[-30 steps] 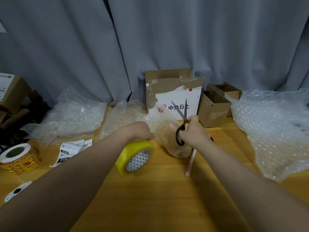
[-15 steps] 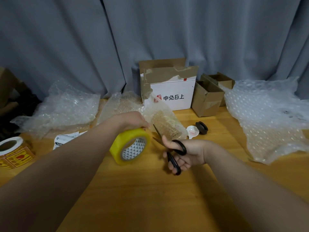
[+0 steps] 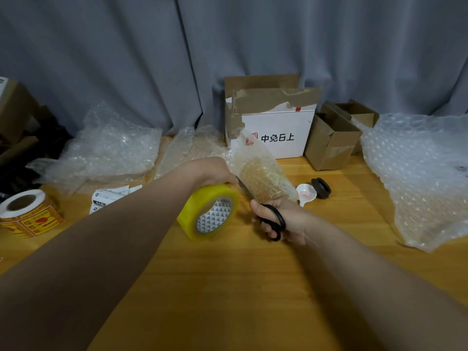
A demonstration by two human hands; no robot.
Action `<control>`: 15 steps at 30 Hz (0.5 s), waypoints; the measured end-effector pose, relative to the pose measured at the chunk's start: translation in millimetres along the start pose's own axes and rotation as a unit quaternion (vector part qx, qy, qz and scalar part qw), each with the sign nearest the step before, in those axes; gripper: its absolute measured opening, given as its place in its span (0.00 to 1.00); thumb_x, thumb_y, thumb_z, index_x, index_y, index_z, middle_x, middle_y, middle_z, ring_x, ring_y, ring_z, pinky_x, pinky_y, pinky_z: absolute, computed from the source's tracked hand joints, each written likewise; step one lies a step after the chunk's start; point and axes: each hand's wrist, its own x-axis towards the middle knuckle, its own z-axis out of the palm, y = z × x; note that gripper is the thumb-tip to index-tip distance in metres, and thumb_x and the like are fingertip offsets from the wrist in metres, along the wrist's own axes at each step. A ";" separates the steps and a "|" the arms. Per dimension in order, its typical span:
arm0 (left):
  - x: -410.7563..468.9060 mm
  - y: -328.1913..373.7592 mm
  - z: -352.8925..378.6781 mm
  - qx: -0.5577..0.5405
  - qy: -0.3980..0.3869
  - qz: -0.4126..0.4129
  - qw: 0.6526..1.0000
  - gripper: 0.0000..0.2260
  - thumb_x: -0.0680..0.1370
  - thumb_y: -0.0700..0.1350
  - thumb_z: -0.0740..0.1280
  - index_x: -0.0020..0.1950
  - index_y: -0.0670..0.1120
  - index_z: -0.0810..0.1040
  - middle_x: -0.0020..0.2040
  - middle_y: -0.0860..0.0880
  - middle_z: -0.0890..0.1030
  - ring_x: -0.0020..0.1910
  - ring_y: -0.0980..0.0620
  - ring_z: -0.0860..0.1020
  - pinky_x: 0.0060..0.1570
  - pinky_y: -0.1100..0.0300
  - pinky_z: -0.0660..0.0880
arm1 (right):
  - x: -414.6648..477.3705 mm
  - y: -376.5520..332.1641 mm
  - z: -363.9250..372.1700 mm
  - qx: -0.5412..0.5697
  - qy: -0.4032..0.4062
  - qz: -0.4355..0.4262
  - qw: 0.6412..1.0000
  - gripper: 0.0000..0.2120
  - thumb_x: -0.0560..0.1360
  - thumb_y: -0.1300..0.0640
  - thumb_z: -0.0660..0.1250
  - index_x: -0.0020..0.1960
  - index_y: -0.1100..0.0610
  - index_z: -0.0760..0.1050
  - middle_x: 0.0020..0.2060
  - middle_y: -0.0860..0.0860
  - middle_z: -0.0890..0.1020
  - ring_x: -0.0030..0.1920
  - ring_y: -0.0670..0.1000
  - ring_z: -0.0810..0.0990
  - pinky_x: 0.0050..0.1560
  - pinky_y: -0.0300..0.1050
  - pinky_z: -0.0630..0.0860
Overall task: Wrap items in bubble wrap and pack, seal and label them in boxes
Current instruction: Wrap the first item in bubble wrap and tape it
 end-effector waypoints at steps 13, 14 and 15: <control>-18.4 -15.2 1.9 -0.054 0.031 0.051 0.997 0.13 0.79 0.50 0.64 0.37 0.45 0.77 0.32 0.53 0.75 0.30 0.58 0.71 0.24 0.71 0.65 | -6.3 -7.0 -3.8 -0.222 0.009 0.028 0.975 0.22 0.69 0.39 0.71 0.47 0.58 0.75 0.28 0.51 0.79 0.24 0.48 0.74 0.21 0.36 0.63; -20.3 -18.0 2.8 -0.078 0.041 0.055 0.995 0.14 0.78 0.51 0.65 0.36 0.46 0.76 0.32 0.51 0.76 0.29 0.58 0.72 0.26 0.68 0.66 | -7.3 -11.8 -0.6 -0.284 -0.007 0.047 0.958 0.24 0.68 0.40 0.72 0.50 0.59 0.75 0.31 0.51 0.80 0.27 0.48 0.76 0.22 0.37 0.67; -23.5 -20.4 3.5 -0.099 0.051 0.060 0.992 0.14 0.78 0.52 0.64 0.37 0.45 0.77 0.34 0.49 0.78 0.30 0.57 0.72 0.28 0.67 0.67 | -6.8 -15.8 3.8 -0.353 -0.014 0.063 0.933 0.27 0.68 0.40 0.73 0.54 0.61 0.74 0.37 0.53 0.82 0.33 0.49 0.80 0.27 0.39 0.73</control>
